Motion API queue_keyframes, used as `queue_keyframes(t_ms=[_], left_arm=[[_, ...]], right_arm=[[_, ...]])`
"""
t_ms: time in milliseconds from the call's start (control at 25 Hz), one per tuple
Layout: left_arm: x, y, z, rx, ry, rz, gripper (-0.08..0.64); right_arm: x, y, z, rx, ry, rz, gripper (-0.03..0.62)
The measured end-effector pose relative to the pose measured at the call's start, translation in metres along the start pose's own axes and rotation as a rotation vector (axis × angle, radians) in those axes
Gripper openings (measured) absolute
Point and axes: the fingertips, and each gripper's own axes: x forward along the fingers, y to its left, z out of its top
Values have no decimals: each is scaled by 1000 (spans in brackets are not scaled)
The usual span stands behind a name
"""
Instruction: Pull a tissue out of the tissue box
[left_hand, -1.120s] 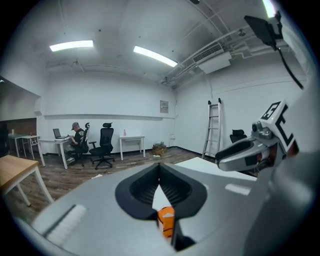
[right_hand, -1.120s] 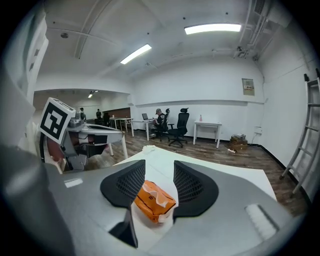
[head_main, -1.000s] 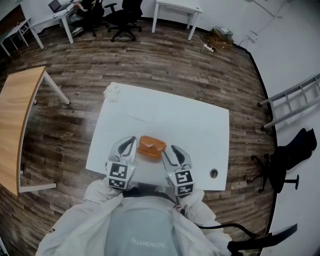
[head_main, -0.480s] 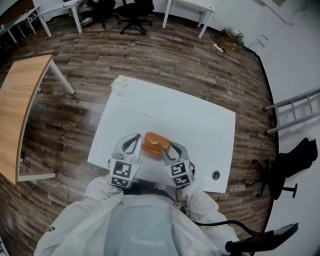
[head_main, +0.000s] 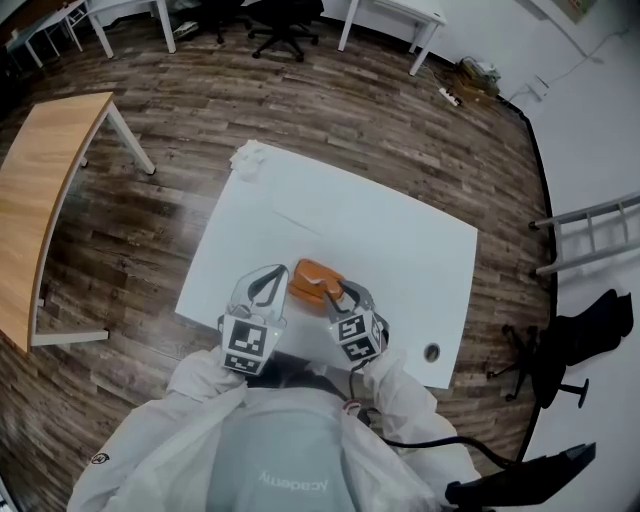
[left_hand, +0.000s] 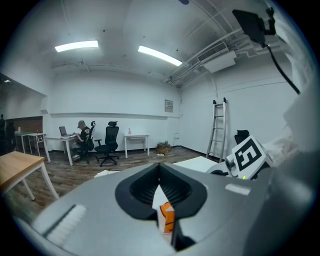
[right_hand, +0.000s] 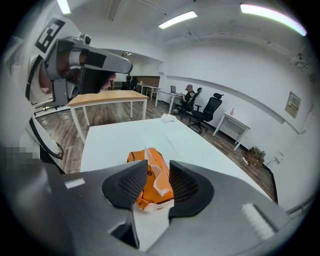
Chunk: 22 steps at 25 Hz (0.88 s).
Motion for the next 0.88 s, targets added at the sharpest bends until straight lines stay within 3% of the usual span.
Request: queue_keyframes(t_ms=[880], left_arm=[[-12,-4,-23,-78,28,52,0]], right_arm=[[42,2,-26,-154,161,124,111]])
